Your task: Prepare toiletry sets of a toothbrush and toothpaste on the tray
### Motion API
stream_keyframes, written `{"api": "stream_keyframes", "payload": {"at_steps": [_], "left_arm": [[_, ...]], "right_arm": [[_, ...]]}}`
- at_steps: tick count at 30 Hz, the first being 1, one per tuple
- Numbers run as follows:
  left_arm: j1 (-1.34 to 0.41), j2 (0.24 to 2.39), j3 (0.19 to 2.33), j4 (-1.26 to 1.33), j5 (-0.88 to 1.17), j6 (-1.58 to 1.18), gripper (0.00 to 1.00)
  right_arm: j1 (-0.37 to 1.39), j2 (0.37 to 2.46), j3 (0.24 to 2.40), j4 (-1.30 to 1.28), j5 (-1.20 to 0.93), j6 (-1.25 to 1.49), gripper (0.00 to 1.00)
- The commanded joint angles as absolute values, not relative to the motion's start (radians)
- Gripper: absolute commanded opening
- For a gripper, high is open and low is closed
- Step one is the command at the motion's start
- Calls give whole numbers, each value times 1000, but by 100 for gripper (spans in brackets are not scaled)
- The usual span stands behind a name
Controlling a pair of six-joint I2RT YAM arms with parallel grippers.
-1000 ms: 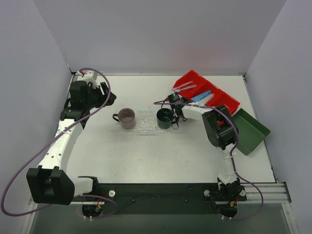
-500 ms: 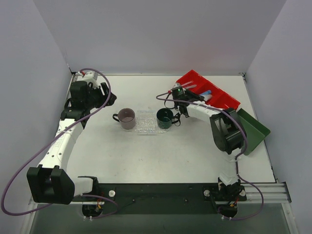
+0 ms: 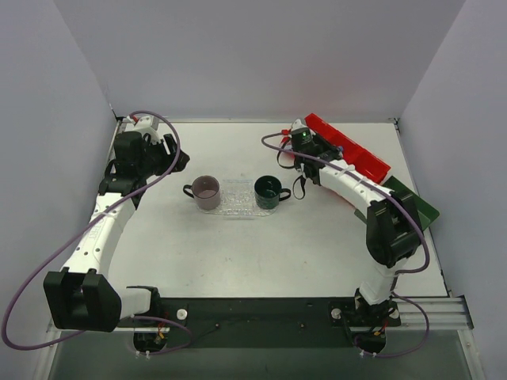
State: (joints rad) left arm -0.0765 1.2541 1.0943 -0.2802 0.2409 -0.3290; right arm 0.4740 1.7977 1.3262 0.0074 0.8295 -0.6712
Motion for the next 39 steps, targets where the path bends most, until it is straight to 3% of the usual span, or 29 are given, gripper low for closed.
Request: {"api": "stream_keyframes", "payload": {"at_steps": [1,13,22,39], "left_arm": [[-69,1249,1097,-230,256,-324,68],[-72,1241,1097,-230,248,-310,66],[-146,1216,1091,-193,339,-261,65],[-474,1169,989,107,836,-256,70]], "right_arm": [[451,1686,1368,-78,813,-568,0],[443,1510,1393,-213,672,-404,0],[451,1335,1439,-394,388,-204,0],[538,1134,1482,-592,-107,-2,0]]}}
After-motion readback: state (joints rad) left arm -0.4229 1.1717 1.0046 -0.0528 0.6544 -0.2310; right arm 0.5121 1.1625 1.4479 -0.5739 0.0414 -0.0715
